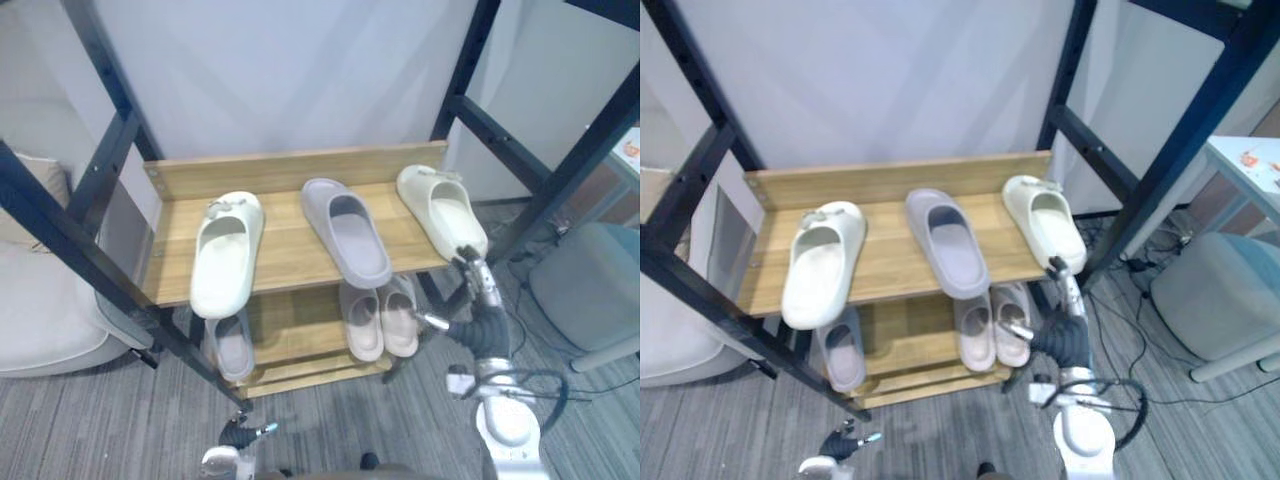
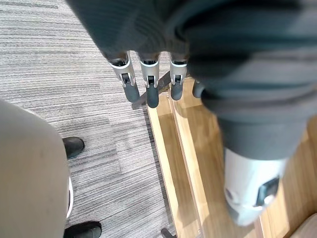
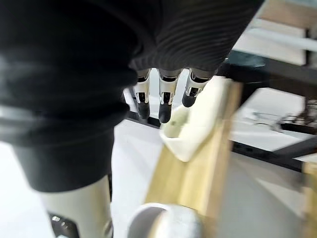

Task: Organize the slippers on the shoe rack

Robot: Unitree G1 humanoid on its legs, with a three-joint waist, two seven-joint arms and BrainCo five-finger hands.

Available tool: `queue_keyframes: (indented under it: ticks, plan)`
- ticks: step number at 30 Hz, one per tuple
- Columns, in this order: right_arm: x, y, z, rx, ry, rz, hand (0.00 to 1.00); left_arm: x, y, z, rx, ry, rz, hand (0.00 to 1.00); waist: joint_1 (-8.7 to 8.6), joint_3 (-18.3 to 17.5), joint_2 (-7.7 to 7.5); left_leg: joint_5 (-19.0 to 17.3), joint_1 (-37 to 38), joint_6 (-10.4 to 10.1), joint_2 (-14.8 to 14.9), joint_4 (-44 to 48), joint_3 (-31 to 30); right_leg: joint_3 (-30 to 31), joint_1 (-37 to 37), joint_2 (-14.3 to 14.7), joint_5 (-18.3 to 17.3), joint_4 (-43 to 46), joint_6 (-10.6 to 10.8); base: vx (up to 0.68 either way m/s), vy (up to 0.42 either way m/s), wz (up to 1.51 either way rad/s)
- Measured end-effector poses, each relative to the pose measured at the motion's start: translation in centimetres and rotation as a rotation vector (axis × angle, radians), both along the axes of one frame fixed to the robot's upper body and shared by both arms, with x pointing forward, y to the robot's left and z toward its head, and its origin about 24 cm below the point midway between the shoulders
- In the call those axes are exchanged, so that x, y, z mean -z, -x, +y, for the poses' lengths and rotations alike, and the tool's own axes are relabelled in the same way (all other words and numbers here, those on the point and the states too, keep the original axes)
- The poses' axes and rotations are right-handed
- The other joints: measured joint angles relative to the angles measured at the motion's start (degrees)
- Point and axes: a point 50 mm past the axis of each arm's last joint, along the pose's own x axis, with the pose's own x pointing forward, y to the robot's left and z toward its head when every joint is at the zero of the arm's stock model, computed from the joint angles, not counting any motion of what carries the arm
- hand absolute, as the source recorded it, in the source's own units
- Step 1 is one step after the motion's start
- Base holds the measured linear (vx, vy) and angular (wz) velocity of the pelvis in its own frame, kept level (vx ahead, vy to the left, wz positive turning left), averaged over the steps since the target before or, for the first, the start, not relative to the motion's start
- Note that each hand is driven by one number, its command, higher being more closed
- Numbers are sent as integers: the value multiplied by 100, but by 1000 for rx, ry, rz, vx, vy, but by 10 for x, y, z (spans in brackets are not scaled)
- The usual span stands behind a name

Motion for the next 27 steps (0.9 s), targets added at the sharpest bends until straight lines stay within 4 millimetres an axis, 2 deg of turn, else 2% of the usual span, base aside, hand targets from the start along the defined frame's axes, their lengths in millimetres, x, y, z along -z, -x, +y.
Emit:
queue_keyframes:
  ticks: [9,12,22,27]
  plan:
    - [-33,-22,-14,4,40,-151,0,-1,-1,-1,9,16,-5,0,3,-25,-16,31,-110,42,-37,4,-270,-143,49,-43,-7,-5,10,-2,-13,15]
    - [-45,-36,-16,-22,40,-201,0,-1,-1,0,9,26,-5,0,2,-27,-19,42,-153,60,-60,4,-311,-178,37,-68,-2,-9,17,-9,-6,7]
    - [-56,-73,-21,-48,48,-197,0,-2,-2,1,0,33,-18,0,41,-44,-65,72,-239,104,-95,-5,-510,-263,42,-104,37,-13,65,-10,-6,11]
    - [-52,-90,-27,-42,49,-139,0,-3,-3,1,4,32,-23,0,71,-30,-92,111,-319,135,-143,-5,-588,-377,52,-108,123,-144,68,-9,-3,9]
